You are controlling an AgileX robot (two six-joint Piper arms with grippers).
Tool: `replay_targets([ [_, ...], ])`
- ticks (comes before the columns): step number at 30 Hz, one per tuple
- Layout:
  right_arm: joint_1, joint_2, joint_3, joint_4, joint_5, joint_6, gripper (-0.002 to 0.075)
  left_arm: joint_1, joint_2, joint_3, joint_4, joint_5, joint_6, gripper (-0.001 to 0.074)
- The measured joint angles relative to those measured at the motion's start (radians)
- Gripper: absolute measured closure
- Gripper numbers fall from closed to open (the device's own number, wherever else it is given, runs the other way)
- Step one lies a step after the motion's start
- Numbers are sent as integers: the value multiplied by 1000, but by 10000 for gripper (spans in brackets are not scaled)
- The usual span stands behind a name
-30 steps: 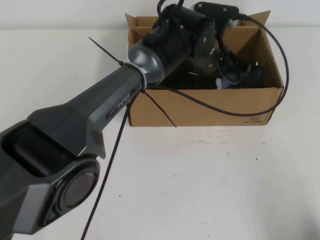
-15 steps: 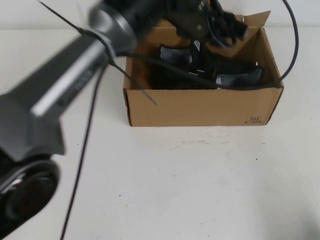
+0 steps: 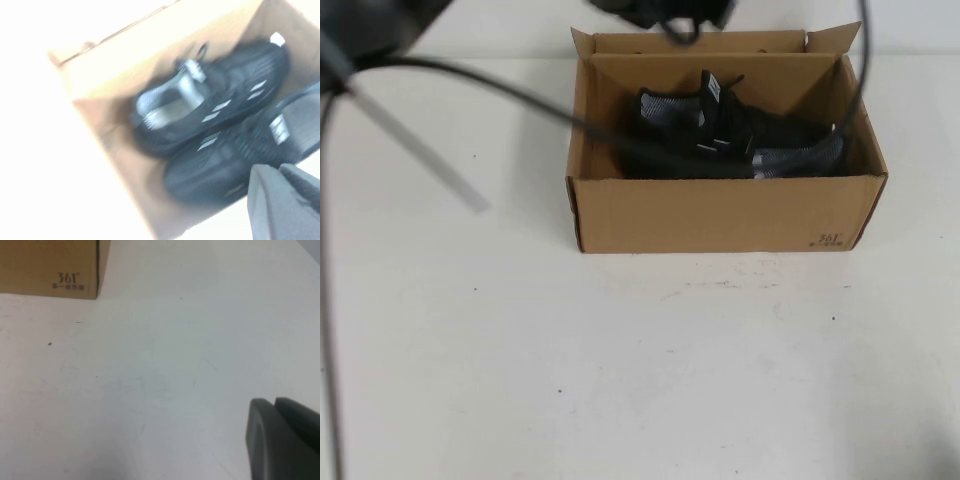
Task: Put shoes into padded shoe box
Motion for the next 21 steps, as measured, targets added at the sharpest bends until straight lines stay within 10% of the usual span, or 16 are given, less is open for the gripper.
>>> replay_targets([
  [21, 0, 0, 0, 0, 0, 0, 734, 0, -797, 1149, 205, -391, -297, 737],
])
